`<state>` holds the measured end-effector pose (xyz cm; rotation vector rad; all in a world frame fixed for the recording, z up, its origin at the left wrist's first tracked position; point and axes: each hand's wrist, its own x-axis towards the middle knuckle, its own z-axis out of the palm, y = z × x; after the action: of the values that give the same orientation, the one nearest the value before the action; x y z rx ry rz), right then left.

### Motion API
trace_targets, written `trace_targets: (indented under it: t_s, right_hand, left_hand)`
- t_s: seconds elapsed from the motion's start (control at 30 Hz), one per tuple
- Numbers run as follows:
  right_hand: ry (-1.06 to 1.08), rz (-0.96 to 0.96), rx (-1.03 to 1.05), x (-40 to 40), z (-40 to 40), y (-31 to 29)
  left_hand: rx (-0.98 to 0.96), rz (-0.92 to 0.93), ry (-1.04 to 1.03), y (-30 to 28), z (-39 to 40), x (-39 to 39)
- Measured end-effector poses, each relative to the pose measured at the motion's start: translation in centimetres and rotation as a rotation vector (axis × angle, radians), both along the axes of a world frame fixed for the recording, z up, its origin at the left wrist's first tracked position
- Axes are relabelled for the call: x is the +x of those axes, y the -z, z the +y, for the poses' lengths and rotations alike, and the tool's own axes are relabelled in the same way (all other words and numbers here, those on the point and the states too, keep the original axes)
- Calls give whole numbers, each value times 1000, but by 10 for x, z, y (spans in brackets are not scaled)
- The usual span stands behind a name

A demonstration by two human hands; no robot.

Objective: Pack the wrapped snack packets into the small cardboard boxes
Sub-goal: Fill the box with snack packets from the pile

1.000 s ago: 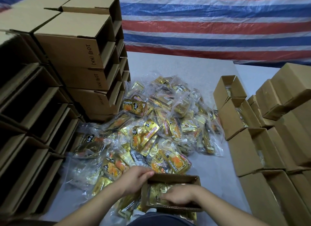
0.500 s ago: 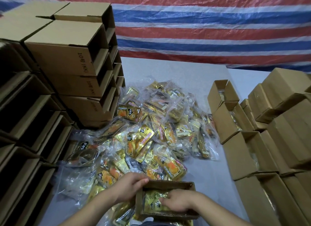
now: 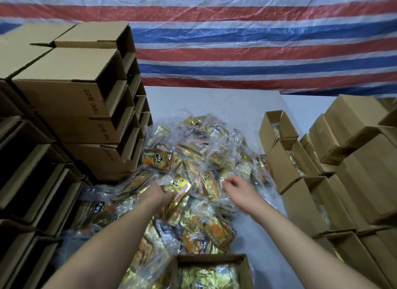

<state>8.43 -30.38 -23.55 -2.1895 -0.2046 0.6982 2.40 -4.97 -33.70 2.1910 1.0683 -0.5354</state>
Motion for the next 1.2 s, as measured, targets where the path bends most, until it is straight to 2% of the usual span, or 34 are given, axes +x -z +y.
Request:
trace_targets:
  t_s: [0.07, 0.17, 0.4, 0.53, 0.67, 0.73, 0.83, 0.9, 0.93, 0.97, 1.03, 1.1, 1.17, 1.2]
  right_hand:
    - [-8, 25, 3, 1, 2, 3]
    - [-8, 72, 24, -2, 1, 7]
    - [-37, 123, 11, -2, 3, 15]
    - [22, 143, 68, -2, 10, 18]
    - [120, 237, 182, -6, 23, 14]
    - [136, 339, 343, -9, 31, 8]
    - [150, 507, 746, -12, 41, -2]
    - [96, 543, 924, -15, 49, -17]
    - [64, 547, 972, -18, 56, -26]
    - [41, 544, 997, -22, 63, -36]
    - [44, 518, 1015, -25, 76, -52]
    - [70, 481, 1048, -22, 75, -62]
    - [74, 425, 1022, -14, 63, -71]
    - [72, 382, 975, -10, 56, -74]
  left_hand:
    - [-54, 12, -79, 13, -1, 5]
    - [23, -8, -131, 29, -7, 7]
    - [125, -66, -60, 20, -16, 0]
    - [-260, -326, -196, -7, -10, -16]
    - [-479, -510, -202, -56, -13, -32]
    - [-612, -601, -217, -82, -19, -35]
    - [-871, -720, -250, -118, -29, -32]
    - [-948, -747, -257, -139, -44, -27]
    - [-900, -756, -232, -149, -54, -22]
    - [-763, -774, -156, -157, -64, -18]
    - [-346, -835, 24, -167, -80, -9]
    - [4, -795, 128, -176, -85, 1]
    - [164, -722, 216, -183, -83, 8]
    - [162, -711, 256, -184, -82, 11]
